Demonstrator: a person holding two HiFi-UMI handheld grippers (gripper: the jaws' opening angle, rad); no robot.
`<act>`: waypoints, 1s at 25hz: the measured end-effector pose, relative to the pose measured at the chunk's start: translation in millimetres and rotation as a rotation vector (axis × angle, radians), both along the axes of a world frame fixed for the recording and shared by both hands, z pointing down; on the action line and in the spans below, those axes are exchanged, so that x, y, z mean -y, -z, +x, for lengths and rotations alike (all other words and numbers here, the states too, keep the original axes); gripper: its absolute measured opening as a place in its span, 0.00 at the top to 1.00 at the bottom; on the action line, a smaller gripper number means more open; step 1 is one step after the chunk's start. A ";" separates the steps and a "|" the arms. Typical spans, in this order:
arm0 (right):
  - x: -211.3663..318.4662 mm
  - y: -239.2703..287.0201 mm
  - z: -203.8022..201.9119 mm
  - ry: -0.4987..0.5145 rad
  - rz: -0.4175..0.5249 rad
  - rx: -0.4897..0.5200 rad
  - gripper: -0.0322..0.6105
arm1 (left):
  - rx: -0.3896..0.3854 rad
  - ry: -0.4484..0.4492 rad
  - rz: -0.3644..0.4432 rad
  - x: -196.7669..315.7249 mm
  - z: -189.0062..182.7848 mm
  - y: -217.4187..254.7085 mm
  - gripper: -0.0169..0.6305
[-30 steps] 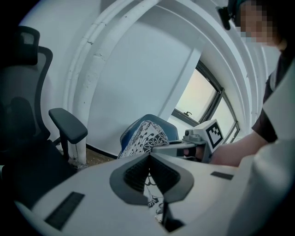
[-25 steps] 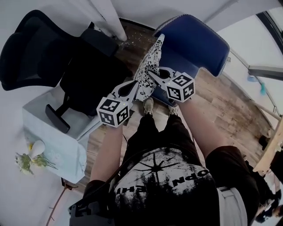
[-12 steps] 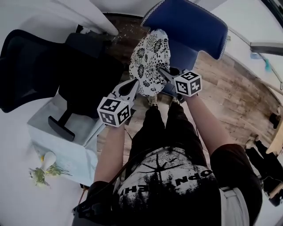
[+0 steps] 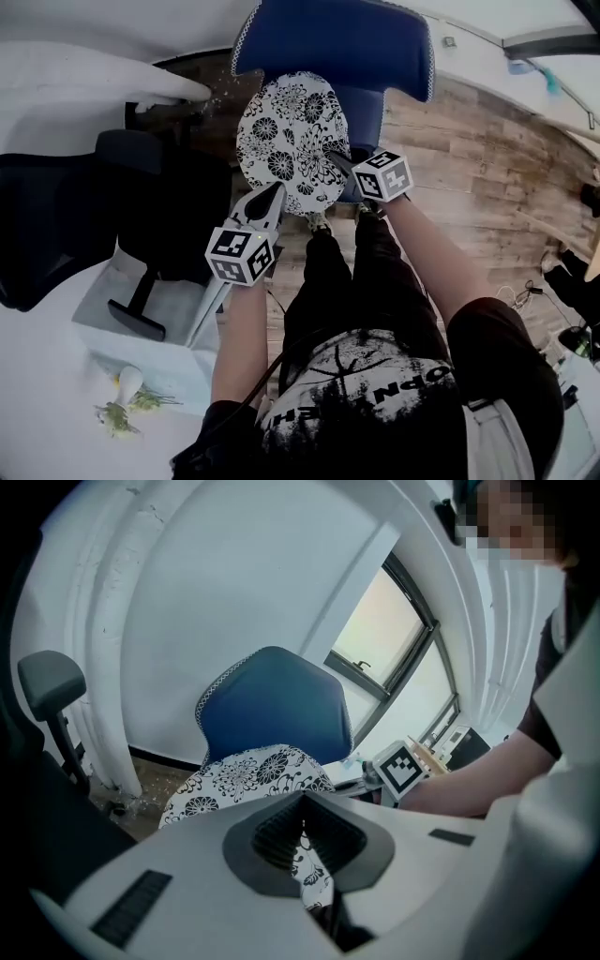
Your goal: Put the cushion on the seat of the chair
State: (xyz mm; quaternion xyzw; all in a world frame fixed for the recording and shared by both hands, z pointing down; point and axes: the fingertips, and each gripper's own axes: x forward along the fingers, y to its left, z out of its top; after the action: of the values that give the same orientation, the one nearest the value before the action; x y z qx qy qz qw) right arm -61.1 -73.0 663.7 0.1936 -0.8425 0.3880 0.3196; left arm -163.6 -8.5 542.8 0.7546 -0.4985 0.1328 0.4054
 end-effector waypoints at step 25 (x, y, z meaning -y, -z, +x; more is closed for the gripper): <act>41.8 -156.7 104.1 -0.070 -0.038 -0.354 0.90 | -0.036 -0.090 -0.089 39.1 65.4 -85.5 0.95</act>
State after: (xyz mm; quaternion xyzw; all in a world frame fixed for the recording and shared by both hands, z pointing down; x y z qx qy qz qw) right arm 43.1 -114.8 820.4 0.2821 -0.7583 0.3745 0.4529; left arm -98.2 -47.5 628.3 0.7599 -0.4502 0.1595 0.4410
